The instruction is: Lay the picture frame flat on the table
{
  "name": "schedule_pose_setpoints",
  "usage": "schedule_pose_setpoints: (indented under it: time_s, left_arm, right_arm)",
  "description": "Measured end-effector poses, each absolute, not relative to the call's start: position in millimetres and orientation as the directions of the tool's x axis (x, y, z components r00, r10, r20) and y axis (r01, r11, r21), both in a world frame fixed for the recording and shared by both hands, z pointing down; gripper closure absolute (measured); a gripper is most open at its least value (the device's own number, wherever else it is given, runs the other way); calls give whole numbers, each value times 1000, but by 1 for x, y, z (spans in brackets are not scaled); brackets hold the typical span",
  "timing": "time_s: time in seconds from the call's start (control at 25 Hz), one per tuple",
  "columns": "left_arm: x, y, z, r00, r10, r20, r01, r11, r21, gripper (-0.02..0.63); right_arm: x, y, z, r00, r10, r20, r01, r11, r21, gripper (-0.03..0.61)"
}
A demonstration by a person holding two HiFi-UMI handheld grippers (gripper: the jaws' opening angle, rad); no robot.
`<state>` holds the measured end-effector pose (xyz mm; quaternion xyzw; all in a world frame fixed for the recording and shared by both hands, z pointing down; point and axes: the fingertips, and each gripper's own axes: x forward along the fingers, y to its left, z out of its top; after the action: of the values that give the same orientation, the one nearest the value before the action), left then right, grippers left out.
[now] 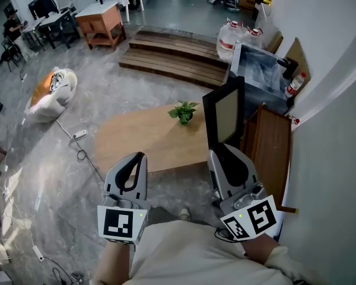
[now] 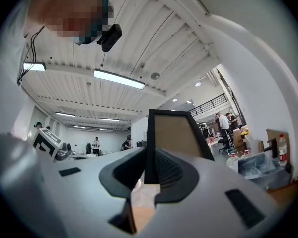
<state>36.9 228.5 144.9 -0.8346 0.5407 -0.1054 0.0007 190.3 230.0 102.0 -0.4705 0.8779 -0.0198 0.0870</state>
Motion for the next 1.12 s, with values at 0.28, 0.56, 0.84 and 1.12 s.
schedule_pose_setpoints:
  time_s: [0.28, 0.56, 0.84, 1.12]
  left_arm:
    - [53, 225, 157, 367, -910, 194, -914, -391, -107, 604]
    - [41, 212, 165, 354, -914, 199, -917, -381, -119, 604]
    - [17, 182, 178, 338, -916, 216, -926, -365, -99, 604]
    - [-22, 129, 195, 339, -912, 230, -926, -367, -90, 604]
  right_arm:
    - [201, 223, 114, -579, -805, -129, -793, 593, -140, 531]
    - [184, 206, 124, -606, -788, -109, -776, 616, -136, 531]
    - [159, 177, 138, -630, -773, -78, -762, 634, -129, 532]
    - [119, 125, 158, -640, -768, -29, -756, 636, -156, 531]
